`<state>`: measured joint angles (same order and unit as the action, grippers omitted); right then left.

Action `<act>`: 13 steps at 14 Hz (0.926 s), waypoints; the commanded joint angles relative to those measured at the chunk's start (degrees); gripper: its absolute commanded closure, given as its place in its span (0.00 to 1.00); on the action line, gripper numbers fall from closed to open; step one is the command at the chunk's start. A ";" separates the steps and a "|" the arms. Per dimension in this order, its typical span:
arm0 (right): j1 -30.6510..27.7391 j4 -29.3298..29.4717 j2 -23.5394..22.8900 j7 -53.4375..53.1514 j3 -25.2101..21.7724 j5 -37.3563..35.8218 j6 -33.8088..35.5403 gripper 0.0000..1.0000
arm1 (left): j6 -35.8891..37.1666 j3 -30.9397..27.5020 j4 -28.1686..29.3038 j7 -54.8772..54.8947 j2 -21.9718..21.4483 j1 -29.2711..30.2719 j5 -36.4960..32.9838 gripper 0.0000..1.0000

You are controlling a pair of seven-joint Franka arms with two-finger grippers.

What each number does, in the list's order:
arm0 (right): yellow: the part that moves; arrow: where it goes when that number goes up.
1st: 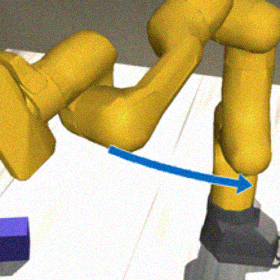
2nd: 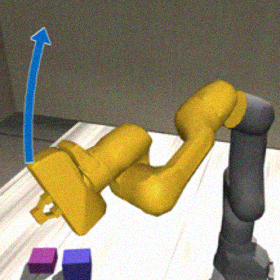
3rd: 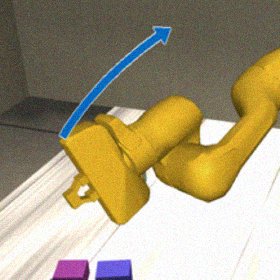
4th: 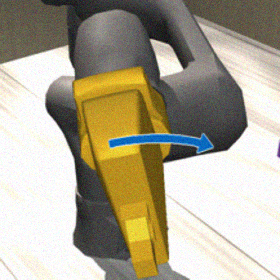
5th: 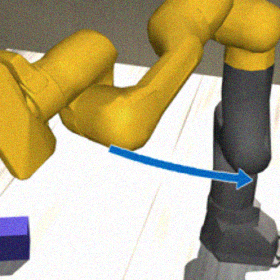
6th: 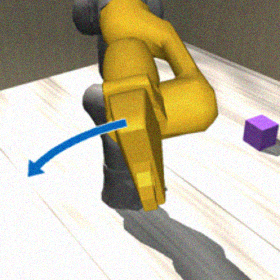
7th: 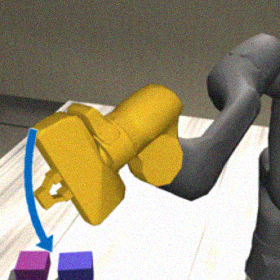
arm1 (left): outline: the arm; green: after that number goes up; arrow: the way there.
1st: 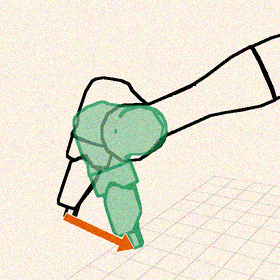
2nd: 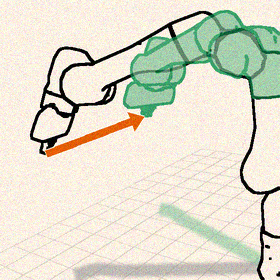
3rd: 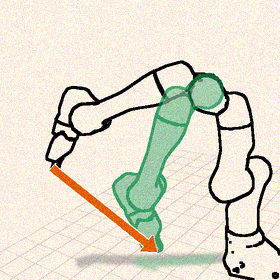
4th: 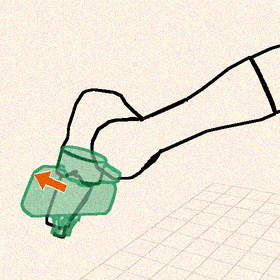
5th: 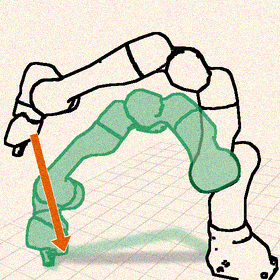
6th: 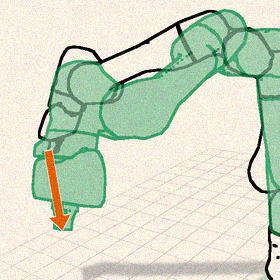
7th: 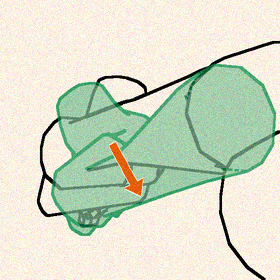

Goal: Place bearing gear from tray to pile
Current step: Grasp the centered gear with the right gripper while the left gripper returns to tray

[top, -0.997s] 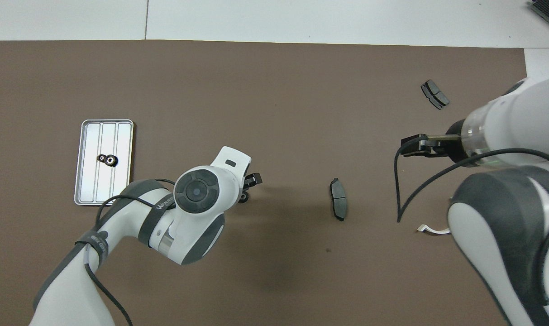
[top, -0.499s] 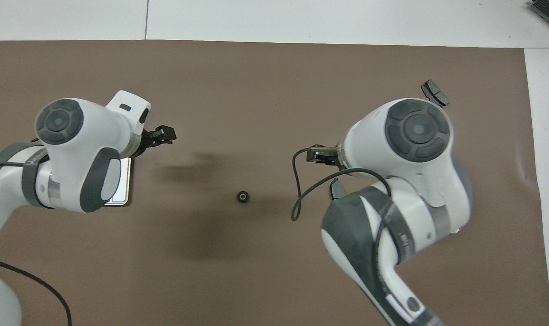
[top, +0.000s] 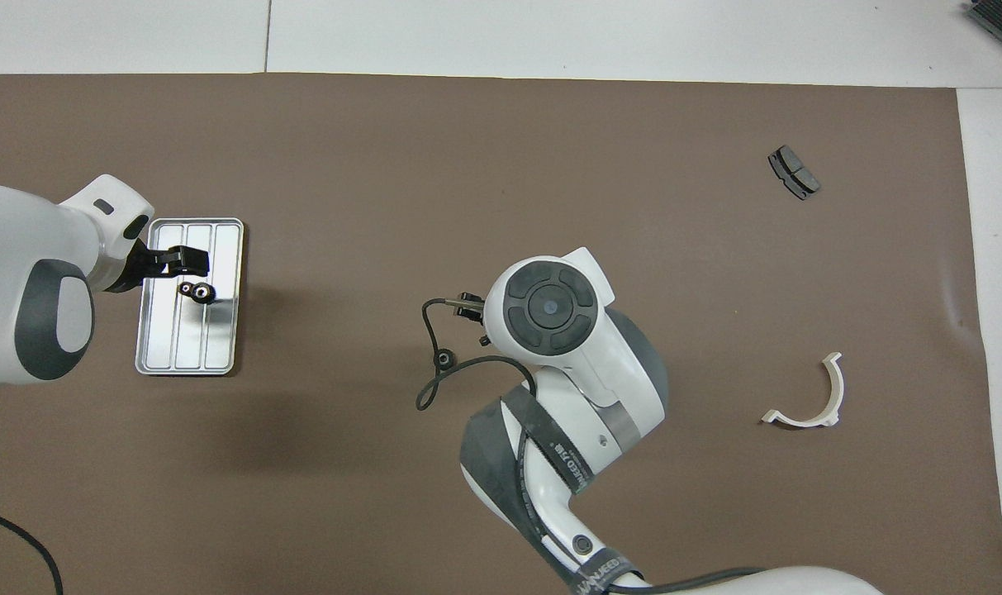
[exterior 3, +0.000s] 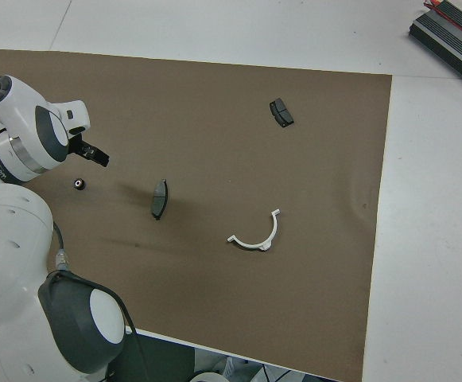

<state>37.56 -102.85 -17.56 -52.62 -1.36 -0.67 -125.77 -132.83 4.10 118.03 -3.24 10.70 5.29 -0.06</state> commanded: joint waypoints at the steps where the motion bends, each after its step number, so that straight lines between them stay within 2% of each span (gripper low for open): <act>1: 3.03 1.34 -4.30 -4.75 -0.31 -0.03 -3.16 0.00 | -3.57 0.64 4.57 -0.18 -1.91 0.77 0.23 0.12; 3: 5.77 5.19 -9.40 -11.77 -0.31 -0.91 -3.96 0.00 | -4.10 0.64 5.37 -6.65 -1.83 0.78 0.23 0.16; 5: 5.95 5.73 -9.95 -13.20 -0.31 -0.82 -4.57 0.00 | -6.81 0.64 6.95 -17.01 -1.83 -0.01 0.15 0.17; 7: 6.47 6.00 -12.40 -13.64 -0.31 -1.08 -6.33 0.00 | -10.42 0.73 8.36 -25.90 -1.65 -0.37 0.23 0.17; 12: 7.53 5.56 -13.03 -14.08 -0.31 -1.52 -7.56 0.00 | -13.59 0.73 10.20 -39.81 -1.30 -2.21 0.15 0.18; 13: 7.62 5.21 -13.03 -14.08 -0.31 -1.87 -7.56 0.06 | -14.03 0.73 10.38 -40.78 -1.21 -2.47 0.23 0.20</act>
<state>44.94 -98.21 -30.04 -64.98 -1.46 -1.15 -132.80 -144.35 5.39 126.04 -40.74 10.64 3.87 -0.01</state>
